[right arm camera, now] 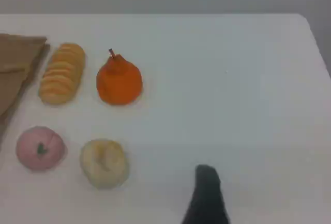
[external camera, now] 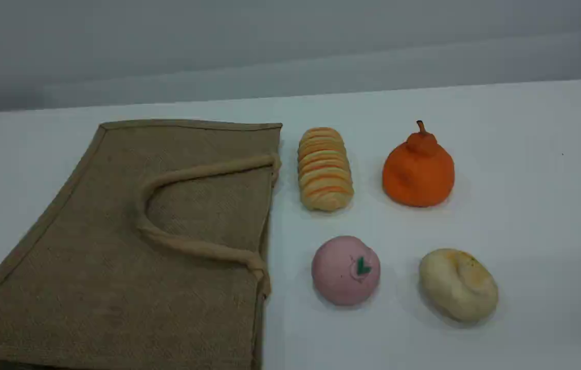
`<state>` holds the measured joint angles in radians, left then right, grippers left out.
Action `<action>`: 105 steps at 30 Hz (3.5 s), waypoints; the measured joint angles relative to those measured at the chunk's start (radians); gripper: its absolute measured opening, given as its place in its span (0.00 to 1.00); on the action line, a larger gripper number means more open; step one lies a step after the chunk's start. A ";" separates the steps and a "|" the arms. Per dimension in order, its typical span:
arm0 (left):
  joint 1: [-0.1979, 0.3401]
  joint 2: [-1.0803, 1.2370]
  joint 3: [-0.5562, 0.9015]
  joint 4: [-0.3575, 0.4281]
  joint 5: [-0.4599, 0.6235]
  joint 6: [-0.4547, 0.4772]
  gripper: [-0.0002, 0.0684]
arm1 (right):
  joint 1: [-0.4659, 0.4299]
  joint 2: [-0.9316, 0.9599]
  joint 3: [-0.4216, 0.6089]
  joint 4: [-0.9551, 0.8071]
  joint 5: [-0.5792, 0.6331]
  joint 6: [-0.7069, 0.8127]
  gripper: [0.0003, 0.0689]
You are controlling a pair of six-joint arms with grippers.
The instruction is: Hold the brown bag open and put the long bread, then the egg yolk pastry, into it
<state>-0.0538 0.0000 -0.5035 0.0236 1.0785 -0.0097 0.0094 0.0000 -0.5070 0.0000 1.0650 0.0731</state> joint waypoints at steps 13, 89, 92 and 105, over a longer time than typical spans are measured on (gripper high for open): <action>0.000 0.000 0.000 0.000 0.000 0.001 0.58 | 0.000 0.000 0.000 0.000 0.000 0.000 0.70; -0.001 1.673 -0.493 -0.294 -0.543 0.133 0.58 | 0.012 1.354 -0.264 1.229 -0.606 -0.902 0.70; -0.001 1.760 -0.550 -0.303 -0.524 0.133 0.58 | 0.012 1.382 -0.270 1.237 -0.607 -0.916 0.70; -0.040 2.023 -0.743 -0.342 -0.467 0.136 0.58 | 0.012 1.419 -0.270 1.240 -0.616 -0.923 0.70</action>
<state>-0.0937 2.0232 -1.2468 -0.3181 0.6117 0.1265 0.0210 1.4191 -0.7768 1.2396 0.4486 -0.8498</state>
